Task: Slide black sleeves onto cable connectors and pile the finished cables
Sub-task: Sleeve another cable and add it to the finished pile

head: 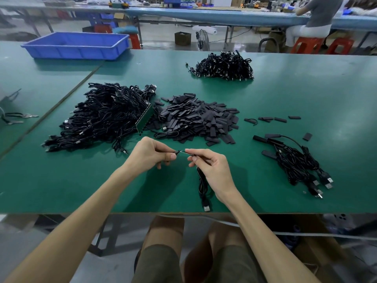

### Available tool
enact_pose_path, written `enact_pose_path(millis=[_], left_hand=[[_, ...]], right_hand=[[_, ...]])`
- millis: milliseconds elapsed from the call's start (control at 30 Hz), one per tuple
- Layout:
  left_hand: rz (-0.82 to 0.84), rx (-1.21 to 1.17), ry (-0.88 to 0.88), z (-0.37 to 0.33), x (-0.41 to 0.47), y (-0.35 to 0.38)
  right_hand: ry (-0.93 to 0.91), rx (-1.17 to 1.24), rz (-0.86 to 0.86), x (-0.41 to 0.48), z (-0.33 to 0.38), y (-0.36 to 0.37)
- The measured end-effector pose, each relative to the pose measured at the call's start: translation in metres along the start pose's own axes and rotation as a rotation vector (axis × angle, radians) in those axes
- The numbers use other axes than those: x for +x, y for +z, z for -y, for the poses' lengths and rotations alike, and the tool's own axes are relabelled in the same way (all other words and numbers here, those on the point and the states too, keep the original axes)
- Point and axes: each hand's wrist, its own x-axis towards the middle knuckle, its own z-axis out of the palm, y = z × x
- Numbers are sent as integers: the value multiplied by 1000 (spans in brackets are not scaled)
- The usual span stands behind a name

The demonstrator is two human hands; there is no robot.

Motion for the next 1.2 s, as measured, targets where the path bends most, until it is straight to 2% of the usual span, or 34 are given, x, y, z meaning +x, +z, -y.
enact_pose_path(millis=[300, 667, 1067, 1200], left_hand=[[7, 50, -3, 0, 1, -1], [93, 180, 56, 0, 1, -8], [115, 263, 85, 0, 1, -5], [116, 226, 108, -2, 0, -2]], right_hand=[[-6, -47, 51, -1, -1, -1], [-29, -93, 89, 0, 0, -1], [36, -9, 88, 0, 1, 0], [57, 20, 96, 0, 2, 0]])
